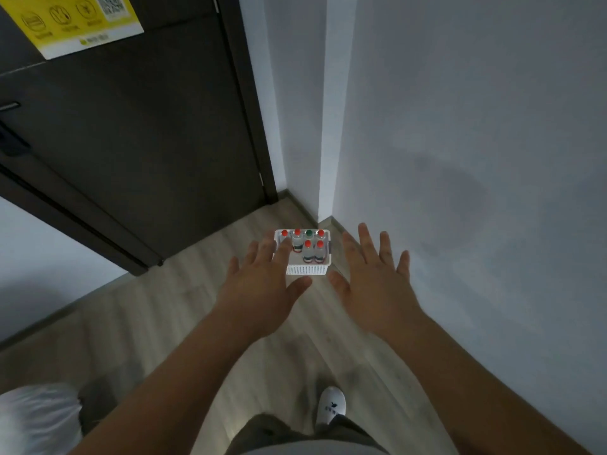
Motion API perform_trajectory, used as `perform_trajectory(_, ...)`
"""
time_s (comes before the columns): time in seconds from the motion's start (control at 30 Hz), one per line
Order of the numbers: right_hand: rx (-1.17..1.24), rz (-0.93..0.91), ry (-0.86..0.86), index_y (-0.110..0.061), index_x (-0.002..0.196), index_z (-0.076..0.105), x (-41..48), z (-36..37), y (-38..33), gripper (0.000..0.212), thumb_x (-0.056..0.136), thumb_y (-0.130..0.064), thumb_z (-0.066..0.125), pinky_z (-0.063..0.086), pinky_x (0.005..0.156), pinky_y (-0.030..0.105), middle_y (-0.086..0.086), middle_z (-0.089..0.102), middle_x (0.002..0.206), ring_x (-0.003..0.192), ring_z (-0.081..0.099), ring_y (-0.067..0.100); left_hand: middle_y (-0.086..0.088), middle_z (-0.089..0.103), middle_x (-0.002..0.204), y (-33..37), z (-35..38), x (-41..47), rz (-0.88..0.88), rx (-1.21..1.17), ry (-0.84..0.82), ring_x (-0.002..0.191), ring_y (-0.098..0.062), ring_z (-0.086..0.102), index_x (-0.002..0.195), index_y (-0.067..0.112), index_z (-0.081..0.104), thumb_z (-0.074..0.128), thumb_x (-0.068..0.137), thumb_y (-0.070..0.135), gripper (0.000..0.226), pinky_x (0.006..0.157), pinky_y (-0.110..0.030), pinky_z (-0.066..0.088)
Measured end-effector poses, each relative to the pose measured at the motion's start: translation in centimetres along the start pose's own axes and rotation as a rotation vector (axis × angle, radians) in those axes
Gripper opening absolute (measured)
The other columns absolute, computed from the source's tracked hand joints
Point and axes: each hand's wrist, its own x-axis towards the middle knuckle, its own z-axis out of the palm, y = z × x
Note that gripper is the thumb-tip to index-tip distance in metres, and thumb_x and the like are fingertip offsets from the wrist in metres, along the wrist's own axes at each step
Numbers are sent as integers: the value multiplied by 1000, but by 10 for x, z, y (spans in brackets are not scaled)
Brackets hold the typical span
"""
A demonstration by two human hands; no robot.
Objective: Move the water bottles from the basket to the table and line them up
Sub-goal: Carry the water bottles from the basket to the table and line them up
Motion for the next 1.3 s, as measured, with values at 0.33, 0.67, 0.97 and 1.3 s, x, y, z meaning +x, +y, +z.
perform_trajectory(0.33,-13,79,-33,-31,164,-9,128,2,-29,81,98,-72,15,4,124,66,2,-22,170,157,-15,38,-3,0,172,-63,4,142,72,-54,-14,158,-27,8,162,31,8,35,97,70,80,125,-55,16)
perform_trajectory(0.67,34,141,-62,-31,165,-3,249,47,-49,80,103,-69,30,-8,121,67,2,-15,172,156,-18,37,-8,31,161,-122,36,283,171,-51,-111,145,-29,36,158,25,17,35,95,70,80,115,-55,37)
perform_trajectory(0.97,54,141,-216,-32,163,-10,346,187,1,81,103,-67,31,2,120,69,3,-18,171,156,-13,39,-13,14,168,-136,186,389,145,-66,-165,153,-32,25,161,21,10,45,99,61,82,115,-57,38)
perform_trajectory(1.3,72,118,-232,-31,163,-12,442,400,55,83,104,-64,35,2,122,70,3,-20,171,156,-14,39,-10,3,171,-151,387,500,116,-74,-139,157,-33,10,162,21,11,50,99,57,83,119,-60,32)
